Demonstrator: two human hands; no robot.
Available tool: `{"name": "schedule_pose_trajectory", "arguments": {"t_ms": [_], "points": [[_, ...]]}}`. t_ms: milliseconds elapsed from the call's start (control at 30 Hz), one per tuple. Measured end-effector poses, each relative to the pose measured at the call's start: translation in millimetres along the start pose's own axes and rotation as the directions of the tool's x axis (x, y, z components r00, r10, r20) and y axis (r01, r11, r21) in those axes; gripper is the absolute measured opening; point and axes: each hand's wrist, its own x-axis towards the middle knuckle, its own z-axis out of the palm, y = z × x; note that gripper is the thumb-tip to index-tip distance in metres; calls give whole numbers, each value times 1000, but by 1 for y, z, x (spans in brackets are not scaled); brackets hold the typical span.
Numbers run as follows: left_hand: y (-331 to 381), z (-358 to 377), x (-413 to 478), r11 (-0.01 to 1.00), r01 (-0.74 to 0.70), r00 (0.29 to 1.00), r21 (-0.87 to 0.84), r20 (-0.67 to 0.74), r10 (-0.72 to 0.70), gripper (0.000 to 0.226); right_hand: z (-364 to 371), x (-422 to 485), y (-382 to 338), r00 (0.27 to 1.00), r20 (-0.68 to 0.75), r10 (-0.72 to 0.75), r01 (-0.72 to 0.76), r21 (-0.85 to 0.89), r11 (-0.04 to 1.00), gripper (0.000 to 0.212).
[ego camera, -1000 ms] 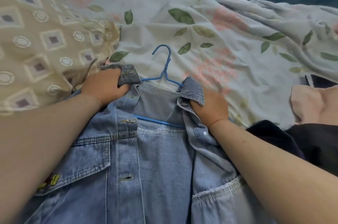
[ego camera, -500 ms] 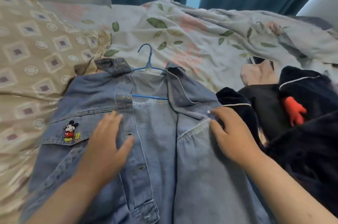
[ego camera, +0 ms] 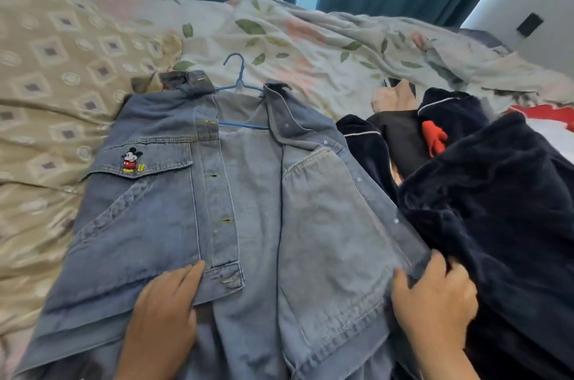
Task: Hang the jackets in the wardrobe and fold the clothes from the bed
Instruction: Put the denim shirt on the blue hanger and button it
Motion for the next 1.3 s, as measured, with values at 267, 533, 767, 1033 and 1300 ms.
{"name": "schedule_pose_trajectory", "arguments": {"t_ms": [267,533,767,1033,1300], "points": [[-10,-36,-33,999,-5,998,45,-67,8,46,-61,-6,1,999,2,-35,28,550,835,7],[-25,-52,-101,987,83,994,135,55,-91,50,-56,-142,-105,570,198,-798,654,478,586,18],[2,-50,-91,945,202,907,258,314,-280,50,-17,-184,-114,294,565,-771,558,553,618,13],[28,-12,-37,833,444,896,-331,148,-419,27,11,-130,-147,565,340,-752,458,629,628,28],[3,19,-19,809,497,864,-314,91,-495,24,67,-133,-149,481,249,-840,533,678,506,21]]}}
